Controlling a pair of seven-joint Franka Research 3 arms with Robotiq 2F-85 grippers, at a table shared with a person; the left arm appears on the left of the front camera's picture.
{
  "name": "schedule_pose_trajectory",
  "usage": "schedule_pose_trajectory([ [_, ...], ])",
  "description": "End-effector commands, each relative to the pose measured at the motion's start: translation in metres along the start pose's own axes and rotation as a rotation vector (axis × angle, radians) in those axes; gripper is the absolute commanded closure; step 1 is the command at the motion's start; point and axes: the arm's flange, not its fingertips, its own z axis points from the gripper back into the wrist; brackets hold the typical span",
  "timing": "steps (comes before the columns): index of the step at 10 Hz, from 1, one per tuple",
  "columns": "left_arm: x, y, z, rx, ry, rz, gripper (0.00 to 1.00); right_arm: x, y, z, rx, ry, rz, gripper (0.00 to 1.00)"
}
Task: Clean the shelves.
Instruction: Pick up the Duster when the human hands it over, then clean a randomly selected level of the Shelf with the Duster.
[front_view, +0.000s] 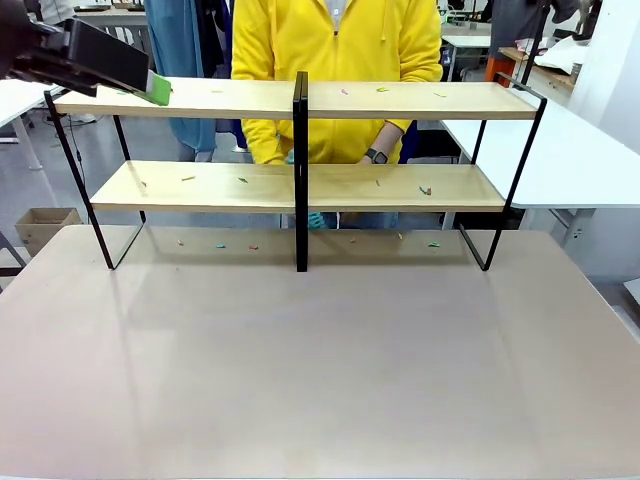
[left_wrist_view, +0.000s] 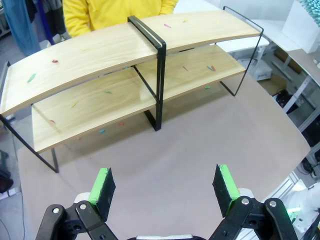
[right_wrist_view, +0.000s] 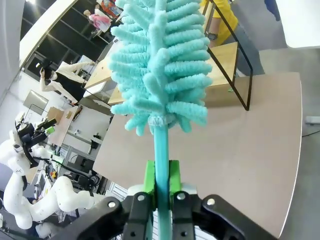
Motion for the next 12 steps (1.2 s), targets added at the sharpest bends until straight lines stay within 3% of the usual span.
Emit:
schedule_pose_trajectory([
  [1, -0.001, 0.001, -0.001, 0.000, -0.005, 0.001, 0.00, 0.006, 0.004, 0.002, 0.008, 0.003, -0.004, 1.00],
  [10, -0.001, 0.001, -0.001, 0.000, -0.005, 0.001, 0.00, 0.006, 0.004, 0.002, 0.008, 0.003, -0.004, 1.00],
  [11, -0.001, 0.001, -0.001, 0.000, -0.005, 0.001, 0.00, 0.000, -0.001, 0.000, 0.000, 0.001, -0.002, 0.88],
  [12, -0.001, 0.001, -0.001, 0.000, -0.005, 0.001, 0.00, 0.014, 0.032, -0.029, -0.036, 0.249, 0.218, 0.88],
])
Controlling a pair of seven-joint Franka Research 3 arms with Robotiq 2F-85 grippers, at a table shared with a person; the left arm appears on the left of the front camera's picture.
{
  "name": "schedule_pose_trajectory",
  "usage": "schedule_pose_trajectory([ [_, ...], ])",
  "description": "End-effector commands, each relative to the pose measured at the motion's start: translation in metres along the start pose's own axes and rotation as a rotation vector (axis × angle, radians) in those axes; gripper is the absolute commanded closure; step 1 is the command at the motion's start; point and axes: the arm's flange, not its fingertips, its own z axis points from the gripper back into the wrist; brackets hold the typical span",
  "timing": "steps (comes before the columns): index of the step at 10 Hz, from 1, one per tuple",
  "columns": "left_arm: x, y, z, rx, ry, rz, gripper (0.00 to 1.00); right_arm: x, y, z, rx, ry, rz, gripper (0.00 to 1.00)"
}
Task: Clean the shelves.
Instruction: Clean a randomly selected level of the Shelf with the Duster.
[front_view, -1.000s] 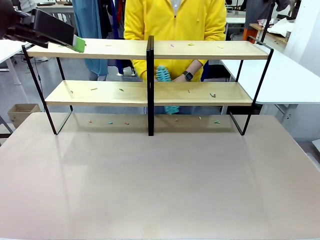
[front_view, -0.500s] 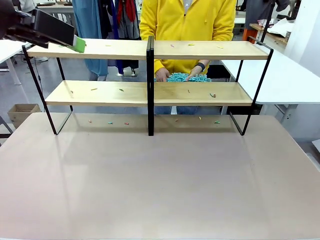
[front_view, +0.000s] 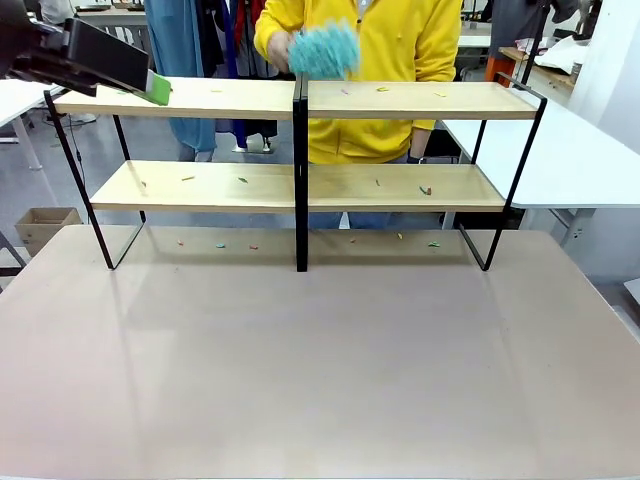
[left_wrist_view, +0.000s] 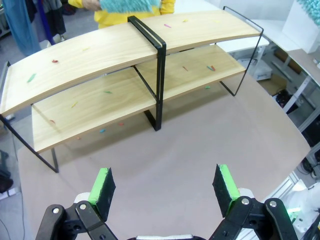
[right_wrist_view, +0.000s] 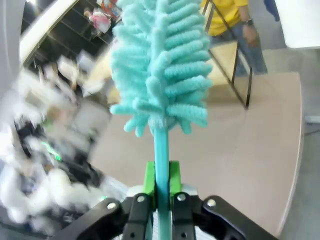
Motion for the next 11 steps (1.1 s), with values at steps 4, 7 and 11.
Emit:
schedule_pose_trajectory([
  [4, -0.001, 0.001, -0.001, 0.000, -0.005, 0.001, 0.00, -0.009, 0.116, -0.140, -0.109, 0.941, 0.732, 0.88],
  [7, -0.001, 0.001, -0.001, 0.000, -0.005, 0.001, 0.00, -0.024, 0.119, -0.142, -0.194, 1.072, 0.745, 0.88],
  [11, -0.001, 0.001, -0.001, 0.000, -0.005, 0.001, 0.00, -0.045, 0.131, -0.177, -0.114, 1.011, 0.571, 0.88],
])
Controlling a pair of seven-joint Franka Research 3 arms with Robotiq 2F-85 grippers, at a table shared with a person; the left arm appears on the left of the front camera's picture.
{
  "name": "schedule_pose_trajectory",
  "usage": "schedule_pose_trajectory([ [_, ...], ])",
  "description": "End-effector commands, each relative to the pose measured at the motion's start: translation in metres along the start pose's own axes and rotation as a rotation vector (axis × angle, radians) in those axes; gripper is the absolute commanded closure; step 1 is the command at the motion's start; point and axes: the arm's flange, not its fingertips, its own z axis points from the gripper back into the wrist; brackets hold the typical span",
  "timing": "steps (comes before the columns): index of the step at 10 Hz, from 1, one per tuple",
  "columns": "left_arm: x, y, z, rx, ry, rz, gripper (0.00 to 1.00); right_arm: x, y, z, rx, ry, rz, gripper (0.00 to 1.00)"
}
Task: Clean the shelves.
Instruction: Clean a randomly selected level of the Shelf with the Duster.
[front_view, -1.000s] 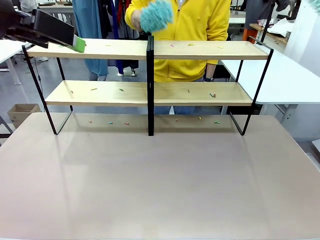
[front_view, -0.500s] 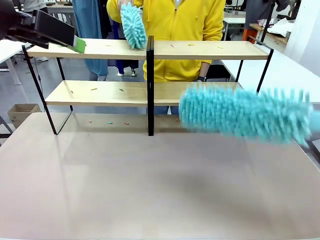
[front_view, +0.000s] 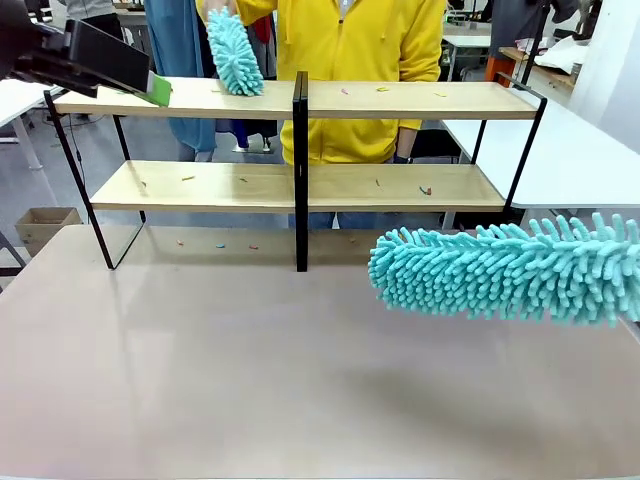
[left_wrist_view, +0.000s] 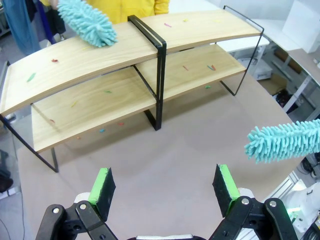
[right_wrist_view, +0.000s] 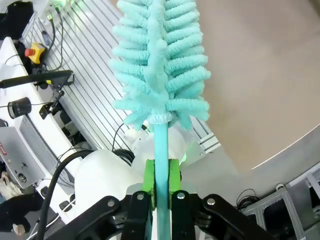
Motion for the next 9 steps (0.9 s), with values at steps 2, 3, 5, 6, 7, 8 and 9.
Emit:
schedule_pose_trajectory([
  [2, -0.001, 0.001, 0.000, 0.000, -0.008, 0.000, 0.00, 0.024, -0.009, -0.011, -0.020, -0.042, -0.052, 0.88],
  [3, -0.001, 0.001, 0.000, 0.000, -0.008, 0.000, 0.00, 0.042, -0.013, -0.014, -0.039, -0.127, -0.106, 0.88],
  [5, -0.001, 0.001, 0.000, 0.000, -0.008, 0.000, 0.00, 0.078, -0.033, -0.017, 0.003, -0.223, -0.284, 0.88],
  [6, -0.001, 0.001, 0.000, 0.000, -0.008, 0.000, 0.00, 0.099, -0.043, -0.015, -0.007, -0.265, -0.375, 0.88],
  [7, -0.001, 0.001, 0.000, 0.000, -0.008, 0.000, 0.00, 0.122, -0.055, -0.015, -0.007, -0.269, -0.473, 0.88],
  [8, -0.001, 0.001, 0.000, 0.000, -0.008, 0.000, 0.00, 0.140, -0.069, -0.020, -0.047, -0.217, -0.516, 0.88],
  [9, -0.001, 0.001, 0.000, 0.000, -0.008, 0.000, 0.00, 0.097, -0.052, -0.019, 0.006, -0.241, -0.374, 0.88],
])
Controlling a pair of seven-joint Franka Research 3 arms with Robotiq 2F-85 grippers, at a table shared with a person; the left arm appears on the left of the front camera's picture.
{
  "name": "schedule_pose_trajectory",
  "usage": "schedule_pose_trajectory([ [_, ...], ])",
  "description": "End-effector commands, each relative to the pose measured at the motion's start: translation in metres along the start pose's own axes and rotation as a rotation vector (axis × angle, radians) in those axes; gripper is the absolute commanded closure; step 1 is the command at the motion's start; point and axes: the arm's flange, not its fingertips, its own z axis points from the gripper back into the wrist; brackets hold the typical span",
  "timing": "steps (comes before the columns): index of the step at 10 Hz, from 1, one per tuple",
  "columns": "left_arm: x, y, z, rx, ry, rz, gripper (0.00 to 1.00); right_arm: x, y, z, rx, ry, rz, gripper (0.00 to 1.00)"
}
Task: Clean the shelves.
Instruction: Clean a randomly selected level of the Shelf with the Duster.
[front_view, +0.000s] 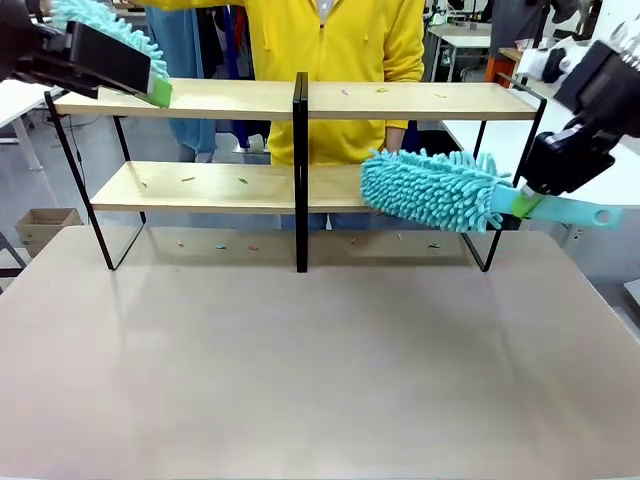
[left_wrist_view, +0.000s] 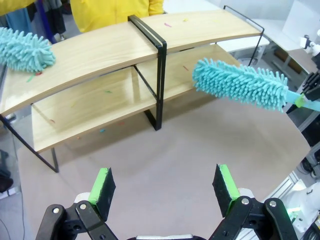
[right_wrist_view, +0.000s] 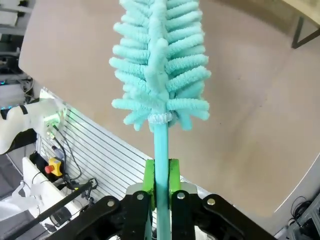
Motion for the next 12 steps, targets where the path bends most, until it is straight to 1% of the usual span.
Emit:
schedule_pose_trajectory([
  [1, -0.001, 0.000, 0.001, 0.000, -0.009, -0.001, 0.00, -0.029, 0.003, 0.016, 0.027, -0.002, 0.074, 0.88],
  [2, -0.001, 0.000, 0.001, 0.000, -0.009, -0.001, 0.00, 0.000, 0.000, 0.000, 0.000, 0.000, 0.000, 0.88],
  [3, -0.001, 0.000, 0.001, 0.000, -0.009, -0.001, 0.00, 0.006, -0.008, -0.006, 0.004, 0.012, -0.032, 0.88],
  [4, -0.001, 0.000, 0.001, 0.000, -0.009, -0.001, 0.00, 0.021, -0.007, -0.014, 0.038, -0.006, -0.001, 0.88],
  [5, -0.001, 0.000, 0.001, 0.000, -0.009, -0.001, 0.00, 0.031, -0.005, -0.018, 0.064, -0.046, 0.011, 0.88],
  [6, -0.001, 0.000, 0.001, 0.000, -0.009, -0.001, 0.00, 0.040, -0.005, -0.023, 0.062, -0.084, -0.008, 0.88],
  [7, -0.001, 0.000, 0.001, 0.000, -0.009, -0.001, 0.00, 0.050, -0.005, -0.029, 0.070, -0.127, -0.046, 1.00],
  [9, -0.001, 0.000, 0.001, 0.000, -0.009, -0.001, 0.00, 0.073, 0.003, -0.050, 0.071, -0.080, -0.071, 1.00],
  [10, -0.001, 0.000, 0.001, 0.000, -0.009, -0.001, 0.00, 0.085, 0.007, -0.059, 0.052, -0.103, -0.092, 1.00],
  [11, -0.001, 0.000, 0.001, 0.000, -0.009, -0.001, 0.00, 0.091, 0.011, -0.067, 0.062, -0.130, -0.091, 1.00],
  [12, -0.001, 0.000, 0.001, 0.000, -0.009, -0.001, 0.00, 0.097, 0.012, -0.074, 0.062, -0.110, -0.103, 1.00],
])
